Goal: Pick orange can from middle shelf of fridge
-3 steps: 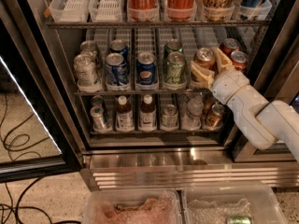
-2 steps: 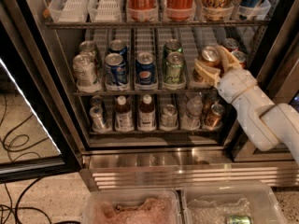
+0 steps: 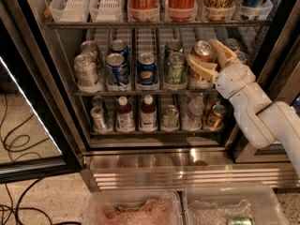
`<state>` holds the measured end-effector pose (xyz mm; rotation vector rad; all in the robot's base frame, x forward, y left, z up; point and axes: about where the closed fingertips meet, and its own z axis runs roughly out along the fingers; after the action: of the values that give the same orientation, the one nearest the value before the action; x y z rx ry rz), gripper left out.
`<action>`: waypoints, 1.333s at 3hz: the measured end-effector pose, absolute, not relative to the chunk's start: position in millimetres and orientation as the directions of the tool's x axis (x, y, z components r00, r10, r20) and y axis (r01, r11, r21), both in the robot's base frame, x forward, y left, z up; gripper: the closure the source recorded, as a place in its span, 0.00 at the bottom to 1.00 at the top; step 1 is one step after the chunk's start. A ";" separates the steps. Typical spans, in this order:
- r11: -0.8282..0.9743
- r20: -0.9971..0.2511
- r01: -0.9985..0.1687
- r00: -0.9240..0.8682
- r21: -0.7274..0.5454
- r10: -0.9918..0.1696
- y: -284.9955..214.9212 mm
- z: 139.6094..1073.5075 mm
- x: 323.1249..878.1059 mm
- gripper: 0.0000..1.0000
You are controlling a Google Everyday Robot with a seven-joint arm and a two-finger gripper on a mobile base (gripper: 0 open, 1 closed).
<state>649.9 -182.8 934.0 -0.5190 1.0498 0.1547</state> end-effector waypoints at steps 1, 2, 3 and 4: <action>0.857 -0.861 -0.373 0.487 -0.355 -0.146 -184.8 936.7 641.4 1.00; 0.854 -0.871 -0.371 0.461 -0.365 -0.171 -193.3 938.6 613.5 1.00; 0.843 -0.914 -0.423 0.365 -0.332 -0.177 -202.1 910.6 558.8 1.00; 0.834 -0.933 -0.456 0.315 -0.311 -0.176 -203.2 895.0 538.0 1.00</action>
Offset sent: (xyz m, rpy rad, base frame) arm -0.0793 -0.0337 0.0015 -0.0833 0.0833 -0.0419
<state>538.0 -203.2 895.0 -0.5944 1.2566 0.1998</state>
